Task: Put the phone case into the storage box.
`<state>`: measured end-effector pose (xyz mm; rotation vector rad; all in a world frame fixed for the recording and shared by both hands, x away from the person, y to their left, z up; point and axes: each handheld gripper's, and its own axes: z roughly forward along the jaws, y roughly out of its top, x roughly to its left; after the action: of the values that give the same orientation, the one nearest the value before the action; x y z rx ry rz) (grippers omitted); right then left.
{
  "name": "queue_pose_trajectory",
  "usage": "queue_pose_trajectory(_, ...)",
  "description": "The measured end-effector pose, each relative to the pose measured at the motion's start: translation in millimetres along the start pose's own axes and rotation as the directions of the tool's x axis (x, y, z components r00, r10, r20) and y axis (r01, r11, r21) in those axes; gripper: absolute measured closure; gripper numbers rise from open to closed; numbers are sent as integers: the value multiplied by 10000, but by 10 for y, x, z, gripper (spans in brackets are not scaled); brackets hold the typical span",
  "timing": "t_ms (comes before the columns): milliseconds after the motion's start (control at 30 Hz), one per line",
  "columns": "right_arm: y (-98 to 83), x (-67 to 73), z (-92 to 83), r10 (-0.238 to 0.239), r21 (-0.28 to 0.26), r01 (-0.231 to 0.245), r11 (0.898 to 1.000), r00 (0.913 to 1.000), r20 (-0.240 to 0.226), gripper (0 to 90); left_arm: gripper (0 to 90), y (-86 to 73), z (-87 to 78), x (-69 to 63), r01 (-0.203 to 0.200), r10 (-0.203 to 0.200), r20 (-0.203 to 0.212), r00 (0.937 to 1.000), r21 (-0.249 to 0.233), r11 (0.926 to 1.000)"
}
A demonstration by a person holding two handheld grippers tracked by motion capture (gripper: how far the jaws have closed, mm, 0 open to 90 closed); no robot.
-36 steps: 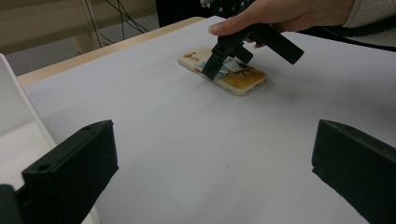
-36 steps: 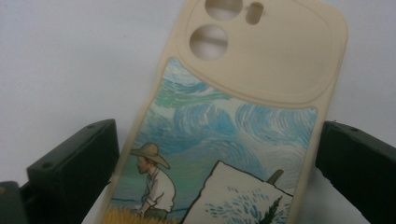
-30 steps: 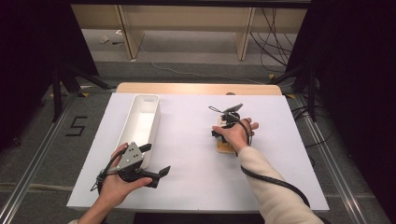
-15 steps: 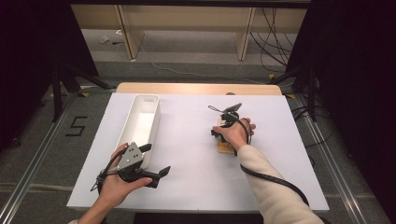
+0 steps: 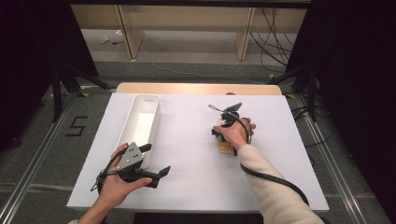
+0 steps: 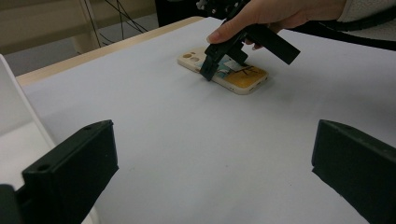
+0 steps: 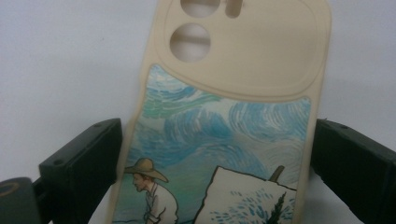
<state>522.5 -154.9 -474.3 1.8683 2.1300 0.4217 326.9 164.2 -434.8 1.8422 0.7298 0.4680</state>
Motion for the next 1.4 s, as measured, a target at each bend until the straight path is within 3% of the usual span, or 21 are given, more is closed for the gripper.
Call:
queue_pose_trajectory(967,23,-84,-52,75,219,-69,9997,9995,-293,124,0,-1,5,1,16,-16,-7,10000,-7,10000)
queue_pose_trajectory(1200,11,-149,-75,-131,15,133,9999,9980,-623,125,0,-1,5,1,25,-25,-10,10000,-14,10000)
queue_pose_trajectory(1400,-11,-230,-162,-665,-637,592,9962,9907,-1187,125,0,-2,9,2,37,-37,-9,10000,5,10000)
